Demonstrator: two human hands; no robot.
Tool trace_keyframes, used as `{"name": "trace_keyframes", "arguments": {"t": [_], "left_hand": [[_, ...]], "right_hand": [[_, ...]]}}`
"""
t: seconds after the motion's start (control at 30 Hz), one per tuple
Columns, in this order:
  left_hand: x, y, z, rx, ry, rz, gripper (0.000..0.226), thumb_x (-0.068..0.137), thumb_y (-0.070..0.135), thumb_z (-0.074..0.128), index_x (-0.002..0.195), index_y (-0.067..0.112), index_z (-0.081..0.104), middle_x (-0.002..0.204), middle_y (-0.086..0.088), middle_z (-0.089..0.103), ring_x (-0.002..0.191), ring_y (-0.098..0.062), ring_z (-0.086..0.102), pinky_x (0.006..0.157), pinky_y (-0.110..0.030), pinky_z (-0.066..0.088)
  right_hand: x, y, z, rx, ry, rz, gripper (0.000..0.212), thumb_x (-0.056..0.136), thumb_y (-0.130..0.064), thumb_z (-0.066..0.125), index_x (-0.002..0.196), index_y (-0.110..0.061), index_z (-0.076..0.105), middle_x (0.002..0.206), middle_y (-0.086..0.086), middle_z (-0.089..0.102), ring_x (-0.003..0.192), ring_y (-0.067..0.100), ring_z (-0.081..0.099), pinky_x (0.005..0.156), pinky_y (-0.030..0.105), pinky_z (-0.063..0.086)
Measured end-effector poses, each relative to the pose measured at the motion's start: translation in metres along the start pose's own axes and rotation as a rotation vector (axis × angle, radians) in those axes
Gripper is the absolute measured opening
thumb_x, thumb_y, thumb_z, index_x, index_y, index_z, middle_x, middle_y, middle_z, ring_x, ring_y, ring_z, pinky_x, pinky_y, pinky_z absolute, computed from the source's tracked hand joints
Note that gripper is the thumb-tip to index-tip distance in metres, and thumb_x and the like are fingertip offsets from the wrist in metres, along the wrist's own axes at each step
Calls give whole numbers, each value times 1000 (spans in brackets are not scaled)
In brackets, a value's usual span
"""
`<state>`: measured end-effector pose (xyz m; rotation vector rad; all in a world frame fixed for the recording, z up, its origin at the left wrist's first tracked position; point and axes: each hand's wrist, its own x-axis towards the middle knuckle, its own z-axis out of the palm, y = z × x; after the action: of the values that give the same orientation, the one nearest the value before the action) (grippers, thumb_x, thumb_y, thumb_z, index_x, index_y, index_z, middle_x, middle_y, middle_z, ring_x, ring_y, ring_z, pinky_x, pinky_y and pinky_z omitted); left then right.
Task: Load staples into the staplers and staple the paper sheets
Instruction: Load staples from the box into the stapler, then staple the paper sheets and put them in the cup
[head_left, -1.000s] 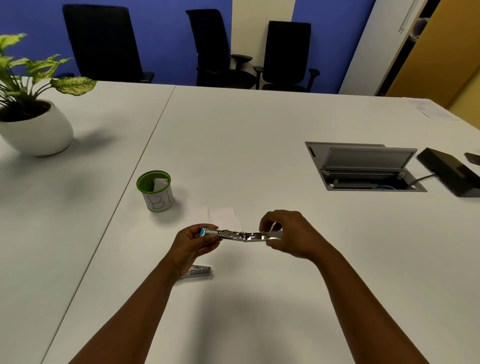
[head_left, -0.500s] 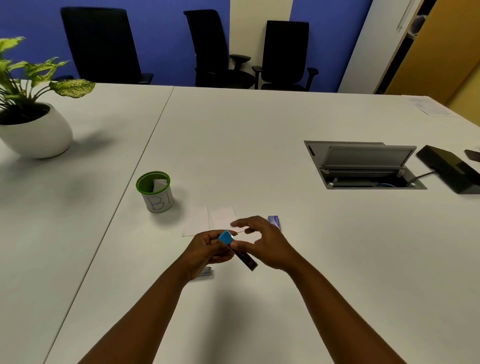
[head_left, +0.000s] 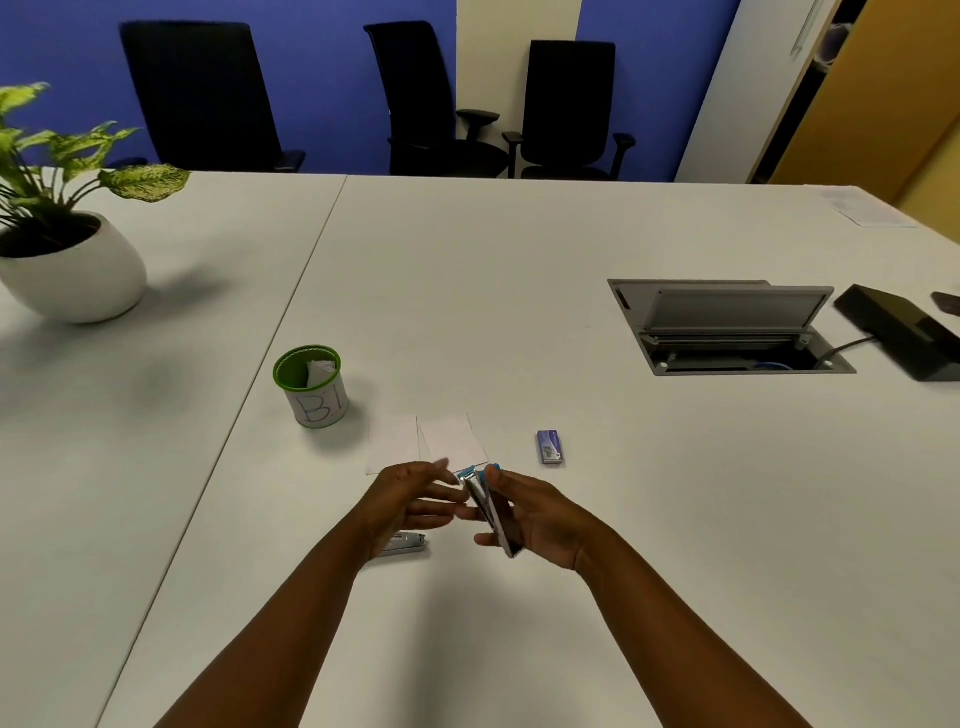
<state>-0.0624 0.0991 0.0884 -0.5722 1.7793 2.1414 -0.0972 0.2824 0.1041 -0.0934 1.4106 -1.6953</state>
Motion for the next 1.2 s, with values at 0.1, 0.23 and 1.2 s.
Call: {"name": "trace_keyframes", "arguments": {"t": [0.1,0.23,1.2], "left_hand": [[4,-1,-8,-142,195,-31,28,92,29,52,86,4,65,66,-13,72,58,-22,71,53,-25,58],[5,-8,-15,-281,303,-56,28,95,23,46,84,5,64,77,-16,67,56,-19,70,53,-24,59],[71,-33,-14,1214,275,324,40,95,18,47,134,17,47,143,-1,46,134,-15,38,107,-21,24]], "right_hand": [[3,4,-4,119,119,4,32,83,-35,57,96,-7,63,89,6,67,79,13,68,73,27,58],[6,9,-12,150,198,52,31,82,-34,61,83,-3,66,66,3,70,63,12,67,68,22,58],[29,50,-47,-1094,445,-136,53,65,-31,81,112,-21,57,112,-2,58,98,17,59,82,25,44]]}}
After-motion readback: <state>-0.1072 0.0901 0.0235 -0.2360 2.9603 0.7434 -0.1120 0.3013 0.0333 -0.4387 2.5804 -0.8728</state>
